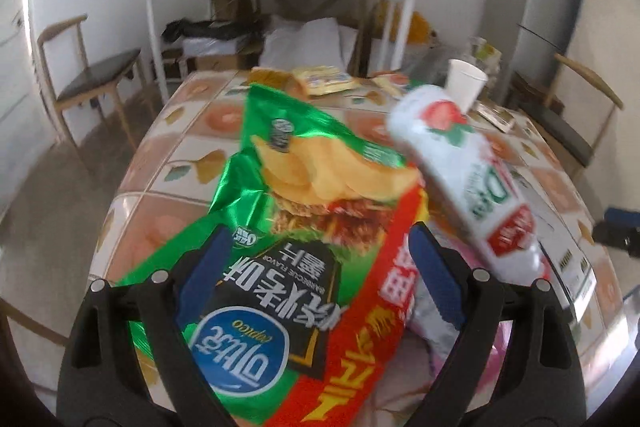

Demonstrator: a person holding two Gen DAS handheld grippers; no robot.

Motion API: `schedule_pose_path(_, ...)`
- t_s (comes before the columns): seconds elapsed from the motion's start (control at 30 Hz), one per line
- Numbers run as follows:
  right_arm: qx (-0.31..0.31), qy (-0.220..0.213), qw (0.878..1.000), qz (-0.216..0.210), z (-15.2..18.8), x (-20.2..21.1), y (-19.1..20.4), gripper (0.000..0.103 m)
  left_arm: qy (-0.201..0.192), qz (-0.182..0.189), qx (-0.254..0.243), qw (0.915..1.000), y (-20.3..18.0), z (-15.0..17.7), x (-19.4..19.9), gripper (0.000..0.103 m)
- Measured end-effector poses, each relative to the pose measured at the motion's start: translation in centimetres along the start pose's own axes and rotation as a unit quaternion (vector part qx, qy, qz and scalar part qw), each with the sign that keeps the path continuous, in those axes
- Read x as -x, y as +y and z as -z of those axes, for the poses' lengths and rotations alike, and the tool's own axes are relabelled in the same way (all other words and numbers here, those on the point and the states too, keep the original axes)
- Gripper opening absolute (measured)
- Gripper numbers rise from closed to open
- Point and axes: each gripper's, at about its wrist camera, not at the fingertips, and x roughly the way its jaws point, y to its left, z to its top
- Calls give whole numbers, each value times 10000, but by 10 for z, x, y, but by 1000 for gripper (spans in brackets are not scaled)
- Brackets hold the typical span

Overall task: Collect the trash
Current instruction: 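Reach the right tool over the silver charger box toward the white bottle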

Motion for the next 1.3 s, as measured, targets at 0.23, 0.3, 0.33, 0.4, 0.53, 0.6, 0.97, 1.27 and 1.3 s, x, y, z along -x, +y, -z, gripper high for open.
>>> schedule_pose_path(0.23, 104, 252, 9995, -172, -8, -17, 0, 96, -622, 221, 372, 9971, 24, -2, 24, 86)
schedule_pose_path(0.3, 121, 364, 9991, -175, -10, -25, 1, 96, -833, 416, 378, 9949, 24, -1, 38, 86)
schedule_pose_path(0.33, 140, 408, 9989, -197, -11, -29, 1, 96, -927, 613, 380, 9931, 23, 1, 46, 86)
schedule_pose_path(0.4, 180, 503, 9984, -185, -12, -37, 4, 96, -1000, 954, 330, 9899, 18, 3, 57, 86)
schedule_pose_path(0.53, 317, 651, 9973, -126, -13, -53, 8, 96, -893, 1478, 101, 9849, -1, 8, 67, 83)
schedule_pose_path(0.6, 335, 723, 9968, -79, -12, -60, 9, 96, -755, 1683, 72, 9828, -10, 8, 65, 77)
schedule_pose_path(0.97, -249, 776, 9967, -11, 5, -67, -16, 83, 111, 2009, 244, 9793, -54, -11, 25, 72)
schedule_pose_path(1.27, -885, 499, 9946, 216, 23, -47, -55, 83, 443, 1337, 174, 9899, -88, -31, -7, 75)
schedule_pose_path(1.3, -887, 493, 9946, 208, 25, -45, -57, 83, 432, 1327, 162, 9901, -87, -31, -6, 75)
